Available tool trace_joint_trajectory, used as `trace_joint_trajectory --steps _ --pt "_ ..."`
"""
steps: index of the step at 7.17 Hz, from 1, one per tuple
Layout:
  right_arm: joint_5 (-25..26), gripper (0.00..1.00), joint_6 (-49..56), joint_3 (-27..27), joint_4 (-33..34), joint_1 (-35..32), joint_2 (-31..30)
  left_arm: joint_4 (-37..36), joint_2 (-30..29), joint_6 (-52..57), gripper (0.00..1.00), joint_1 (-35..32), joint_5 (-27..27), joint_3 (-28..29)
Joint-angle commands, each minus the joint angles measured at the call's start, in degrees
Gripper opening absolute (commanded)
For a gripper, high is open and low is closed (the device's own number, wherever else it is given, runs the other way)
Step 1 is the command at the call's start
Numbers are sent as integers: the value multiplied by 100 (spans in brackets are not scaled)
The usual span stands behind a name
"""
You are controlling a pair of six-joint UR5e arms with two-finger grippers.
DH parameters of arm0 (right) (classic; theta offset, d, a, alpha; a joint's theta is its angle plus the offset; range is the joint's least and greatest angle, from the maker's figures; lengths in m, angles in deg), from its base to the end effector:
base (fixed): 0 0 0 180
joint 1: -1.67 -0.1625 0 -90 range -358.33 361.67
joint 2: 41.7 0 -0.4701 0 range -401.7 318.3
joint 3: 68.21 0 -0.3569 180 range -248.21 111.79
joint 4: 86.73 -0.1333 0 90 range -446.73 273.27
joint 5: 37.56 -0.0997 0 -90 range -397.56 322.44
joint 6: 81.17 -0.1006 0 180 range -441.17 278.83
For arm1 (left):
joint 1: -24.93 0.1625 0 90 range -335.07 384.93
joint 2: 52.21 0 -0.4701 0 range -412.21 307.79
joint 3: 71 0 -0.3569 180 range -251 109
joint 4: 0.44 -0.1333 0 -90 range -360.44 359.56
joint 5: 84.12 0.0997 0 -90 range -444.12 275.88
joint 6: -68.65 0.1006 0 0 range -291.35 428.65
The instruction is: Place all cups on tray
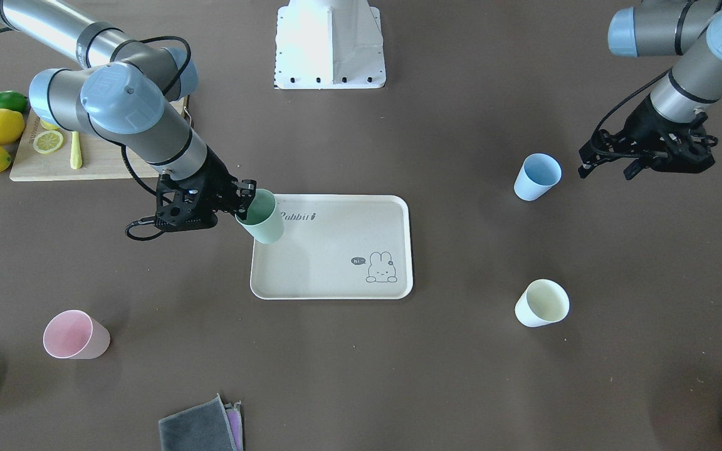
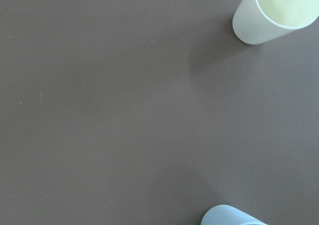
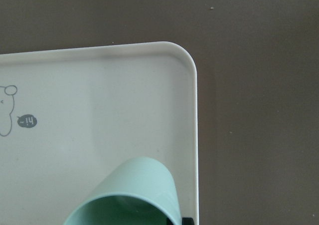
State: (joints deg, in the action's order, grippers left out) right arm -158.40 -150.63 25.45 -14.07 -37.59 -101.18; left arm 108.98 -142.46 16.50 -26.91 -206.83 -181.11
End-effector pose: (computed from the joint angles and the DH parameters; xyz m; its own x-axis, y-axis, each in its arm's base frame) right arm -0.4621 -0.4833 0.3427 0.5328 0.0464 0.8450 -0.0488 0.9985 -0.0240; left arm 0.2267 -0.4163 0.5097 0.6498 0.0087 -0.7601 0.0624 0.9960 0.0647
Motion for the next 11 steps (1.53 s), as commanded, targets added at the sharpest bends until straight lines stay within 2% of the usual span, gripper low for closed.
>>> trace_joint_trajectory --steps 1,2,3,4,5,7,8,9,10,11 --pt "113 99 -59 -32 -15 77 15 1 -63 -270 97 488 301 16" --pt "209 100 -85 -14 -6 68 137 1 -20 -270 97 699 414 77" --pt "201 100 -85 -6 -6 -19 190 19 -19 -279 82 901 528 208" --pt "192 100 -85 3 -6 -90 200 19 -19 -305 45 920 512 218" --pt "184 100 -111 21 -6 -116 200 19 -19 -418 1 938 459 201" --pt "157 100 -138 30 2 -230 191 1 -237 -490 0 929 328 105" --pt "131 100 -129 30 37 -344 191 -77 -500 -638 0 851 -30 87" --pt "96 100 -94 30 64 -510 156 -574 -1112 -718 0 606 -251 95" --pt "-148 100 -33 -14 73 -773 95 -1719 -2231 -762 0 534 -262 173" --pt "-281 100 107 -32 73 -985 -45 -2487 -3113 -806 0 560 -218 418"
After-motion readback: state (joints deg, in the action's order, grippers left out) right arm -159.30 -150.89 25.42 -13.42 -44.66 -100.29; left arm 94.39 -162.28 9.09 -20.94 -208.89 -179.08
